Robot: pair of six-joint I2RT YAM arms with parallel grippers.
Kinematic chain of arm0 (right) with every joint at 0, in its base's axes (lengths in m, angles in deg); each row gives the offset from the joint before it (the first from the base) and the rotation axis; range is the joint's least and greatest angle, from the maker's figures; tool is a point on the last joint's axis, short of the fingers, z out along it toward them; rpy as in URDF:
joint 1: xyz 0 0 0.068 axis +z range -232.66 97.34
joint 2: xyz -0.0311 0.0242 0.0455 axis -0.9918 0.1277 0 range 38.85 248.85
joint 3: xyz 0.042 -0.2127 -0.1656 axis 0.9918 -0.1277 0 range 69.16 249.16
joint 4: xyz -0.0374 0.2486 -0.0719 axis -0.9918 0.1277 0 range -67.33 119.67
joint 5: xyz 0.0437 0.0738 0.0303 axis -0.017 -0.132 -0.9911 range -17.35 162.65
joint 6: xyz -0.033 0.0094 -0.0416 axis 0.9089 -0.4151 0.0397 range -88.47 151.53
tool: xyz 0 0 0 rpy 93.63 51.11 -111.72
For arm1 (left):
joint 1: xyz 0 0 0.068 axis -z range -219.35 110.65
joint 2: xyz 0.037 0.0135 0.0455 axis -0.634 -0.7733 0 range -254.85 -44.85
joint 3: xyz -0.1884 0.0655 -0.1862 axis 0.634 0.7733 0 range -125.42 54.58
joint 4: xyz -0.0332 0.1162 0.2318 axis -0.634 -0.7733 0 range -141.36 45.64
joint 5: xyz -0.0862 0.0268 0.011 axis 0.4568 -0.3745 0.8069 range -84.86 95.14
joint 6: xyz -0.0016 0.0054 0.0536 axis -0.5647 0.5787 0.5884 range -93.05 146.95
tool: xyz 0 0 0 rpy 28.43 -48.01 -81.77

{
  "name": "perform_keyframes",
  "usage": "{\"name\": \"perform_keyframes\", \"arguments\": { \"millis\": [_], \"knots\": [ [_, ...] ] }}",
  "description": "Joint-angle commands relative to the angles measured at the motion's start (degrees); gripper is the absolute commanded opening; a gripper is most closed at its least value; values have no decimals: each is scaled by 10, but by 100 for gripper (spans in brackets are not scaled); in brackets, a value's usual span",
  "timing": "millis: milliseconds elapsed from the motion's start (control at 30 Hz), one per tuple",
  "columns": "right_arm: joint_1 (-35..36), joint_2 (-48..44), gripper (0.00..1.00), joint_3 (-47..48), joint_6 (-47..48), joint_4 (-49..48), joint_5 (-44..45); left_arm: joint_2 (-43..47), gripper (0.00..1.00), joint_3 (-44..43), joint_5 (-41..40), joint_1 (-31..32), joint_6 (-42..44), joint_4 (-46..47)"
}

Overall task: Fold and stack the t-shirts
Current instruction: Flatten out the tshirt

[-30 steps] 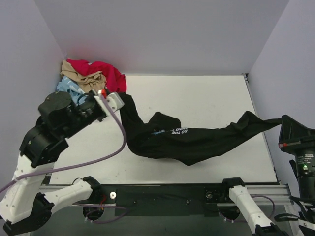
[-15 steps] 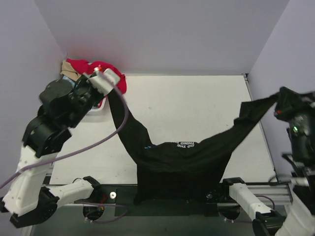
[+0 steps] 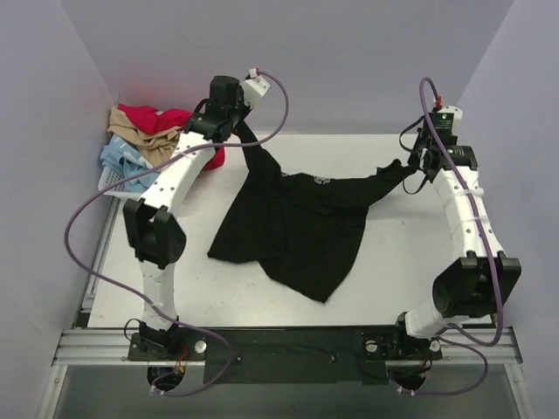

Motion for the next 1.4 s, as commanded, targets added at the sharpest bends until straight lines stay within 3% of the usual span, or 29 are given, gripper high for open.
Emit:
{"name": "perform_keyframes", "arguments": {
  "millis": [0,33,100,200,233,367,500,633,767,900,967,1067,1100,1267,1333,1367],
  "knots": [
    [-19,71,33,29,-5,10,11,-96,59,-166,49,4,-20,-26],
    [-19,97,57,33,-2,21,10,-108,70,-183,58,9,-21,-42],
    [-16,124,65,42,10,58,2,-111,75,-194,88,18,-19,-72],
    [2,120,67,11,60,63,-5,-34,77,-63,160,27,-3,-55],
    [35,116,67,-3,75,48,-22,15,77,23,190,33,6,-44],
    [119,105,64,-85,242,-12,-100,134,74,250,270,59,66,-11],
    [159,180,59,-37,294,-9,-135,199,72,425,300,117,92,13],
    [167,286,60,58,321,18,-140,235,72,522,301,179,94,52],
    [177,366,61,123,352,27,-115,241,73,573,328,180,85,76],
    [181,436,61,180,364,49,-108,224,77,610,304,188,111,122],
    [182,453,48,203,359,56,-90,209,78,609,288,197,118,138],
    [186,454,5,216,351,60,-82,175,79,607,277,213,133,156],
    [188,441,0,213,347,60,-77,167,79,609,271,220,137,173],
    [196,358,0,184,291,70,-85,102,77,612,201,225,156,254],
    [196,300,0,167,251,73,-121,80,62,610,186,221,175,262],
    [194,263,0,161,240,72,-140,75,43,606,182,219,180,258]
  ]
}}
